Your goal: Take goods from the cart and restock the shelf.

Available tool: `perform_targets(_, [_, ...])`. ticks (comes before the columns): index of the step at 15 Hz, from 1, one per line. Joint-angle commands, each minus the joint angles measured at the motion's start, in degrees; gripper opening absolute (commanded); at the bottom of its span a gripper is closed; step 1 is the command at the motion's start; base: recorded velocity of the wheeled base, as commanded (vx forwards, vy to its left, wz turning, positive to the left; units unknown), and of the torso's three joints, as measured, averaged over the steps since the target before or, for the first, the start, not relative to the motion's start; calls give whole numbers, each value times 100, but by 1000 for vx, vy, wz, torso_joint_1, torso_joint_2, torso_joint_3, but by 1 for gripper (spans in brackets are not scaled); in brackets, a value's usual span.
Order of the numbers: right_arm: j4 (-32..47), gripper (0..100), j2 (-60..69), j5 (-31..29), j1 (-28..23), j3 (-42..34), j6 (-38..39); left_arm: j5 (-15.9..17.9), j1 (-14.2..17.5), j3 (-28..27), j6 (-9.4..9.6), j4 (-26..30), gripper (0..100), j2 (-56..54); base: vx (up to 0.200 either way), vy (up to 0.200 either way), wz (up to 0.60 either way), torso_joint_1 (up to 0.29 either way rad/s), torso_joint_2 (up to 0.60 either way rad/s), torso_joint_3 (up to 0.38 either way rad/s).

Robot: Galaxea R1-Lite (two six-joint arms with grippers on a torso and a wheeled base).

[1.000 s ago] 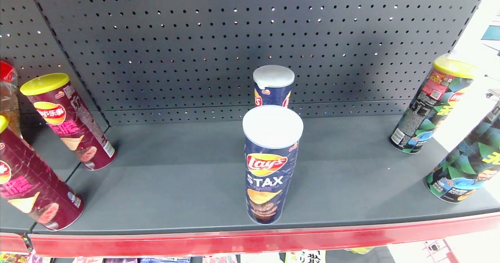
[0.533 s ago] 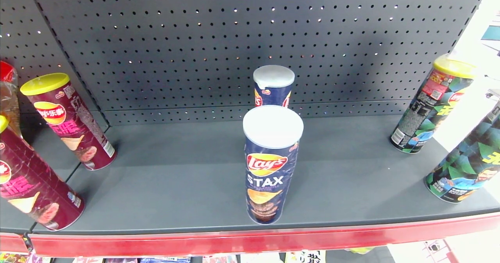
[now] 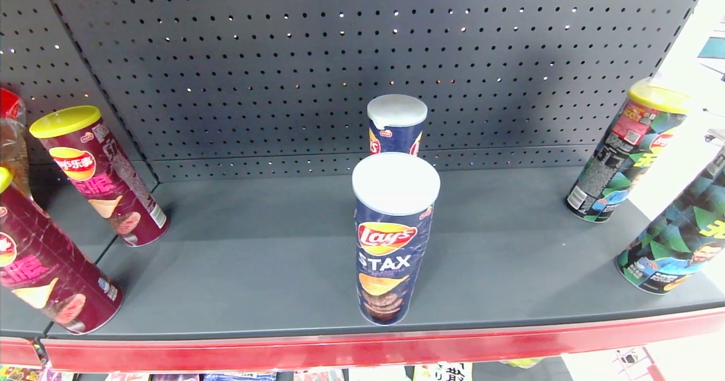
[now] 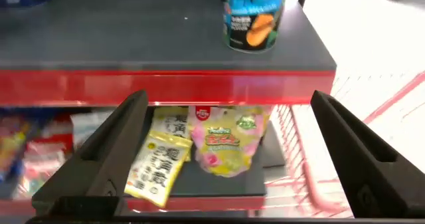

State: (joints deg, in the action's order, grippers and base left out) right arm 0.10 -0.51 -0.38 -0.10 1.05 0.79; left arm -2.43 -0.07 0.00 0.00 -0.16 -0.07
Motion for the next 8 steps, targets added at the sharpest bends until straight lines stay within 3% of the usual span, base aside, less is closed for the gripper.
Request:
perform_targets(1, [8,100,42,-6,10,-105,-62,-4,-1,0,0,-2,100,7,0,0,0,0,0,0])
perform_targets(8, [8,100,42,11,10,-105,-79,-4,-1,0,0,-2,100,7,0,0,0,0,0,0])
